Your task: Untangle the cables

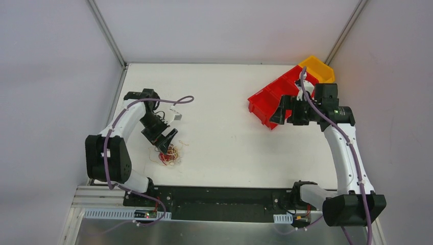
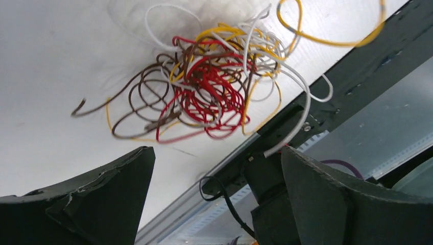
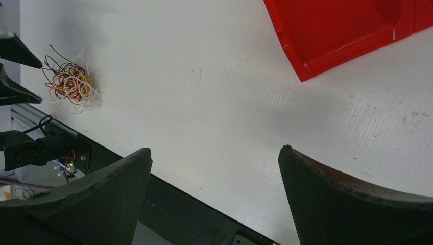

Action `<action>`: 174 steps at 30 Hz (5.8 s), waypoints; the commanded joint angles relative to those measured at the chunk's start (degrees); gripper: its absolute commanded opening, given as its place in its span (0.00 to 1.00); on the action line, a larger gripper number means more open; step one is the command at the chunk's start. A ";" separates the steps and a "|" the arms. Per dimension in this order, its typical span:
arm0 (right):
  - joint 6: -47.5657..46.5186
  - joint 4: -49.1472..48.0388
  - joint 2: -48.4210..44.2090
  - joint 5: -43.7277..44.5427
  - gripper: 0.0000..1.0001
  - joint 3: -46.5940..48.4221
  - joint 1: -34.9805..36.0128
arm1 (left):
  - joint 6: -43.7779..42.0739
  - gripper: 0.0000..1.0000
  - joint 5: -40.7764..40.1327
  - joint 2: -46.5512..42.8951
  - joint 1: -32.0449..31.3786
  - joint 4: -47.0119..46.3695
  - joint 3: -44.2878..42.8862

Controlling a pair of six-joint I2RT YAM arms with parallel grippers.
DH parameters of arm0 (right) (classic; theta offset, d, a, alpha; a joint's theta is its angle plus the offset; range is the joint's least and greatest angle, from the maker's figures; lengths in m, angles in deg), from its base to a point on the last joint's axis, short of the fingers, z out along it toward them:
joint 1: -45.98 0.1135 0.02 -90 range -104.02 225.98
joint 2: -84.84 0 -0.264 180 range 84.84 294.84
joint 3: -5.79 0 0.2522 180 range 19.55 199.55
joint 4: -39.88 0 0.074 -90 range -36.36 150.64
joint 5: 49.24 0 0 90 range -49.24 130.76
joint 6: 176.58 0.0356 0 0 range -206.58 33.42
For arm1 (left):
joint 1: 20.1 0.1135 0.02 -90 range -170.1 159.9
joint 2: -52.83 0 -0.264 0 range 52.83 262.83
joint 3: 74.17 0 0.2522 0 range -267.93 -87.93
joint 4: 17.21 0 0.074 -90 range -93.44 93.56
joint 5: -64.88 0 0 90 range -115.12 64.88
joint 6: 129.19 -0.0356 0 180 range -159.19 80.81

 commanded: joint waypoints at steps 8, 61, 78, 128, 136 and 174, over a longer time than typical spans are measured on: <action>1.77 -5.89 4.32 -8.01 0.99 1.49 0.46 | -1.69 0.65 2.69 8.89 -5.69 -11.83 8.55; 2.63 -36.88 13.75 14.52 0.00 -15.96 31.65 | 39.93 0.00 30.03 -22.75 3.11 -24.53 -16.62; -2.44 -31.60 12.66 8.02 0.00 -20.52 31.50 | 53.04 0.00 12.05 -14.46 13.31 -33.94 -33.78; -6.19 -22.70 12.24 4.81 0.80 -14.30 29.96 | 67.11 0.23 32.24 3.43 24.20 -53.82 -33.84; -7.00 -20.57 12.97 5.21 0.88 -14.99 29.95 | 32.26 0.97 20.29 2.61 18.21 -28.79 -25.10; 1.29 -35.54 9.29 -7.32 0.00 -17.95 29.28 | 83.57 0.61 40.48 17.59 -27.25 -102.98 14.89</action>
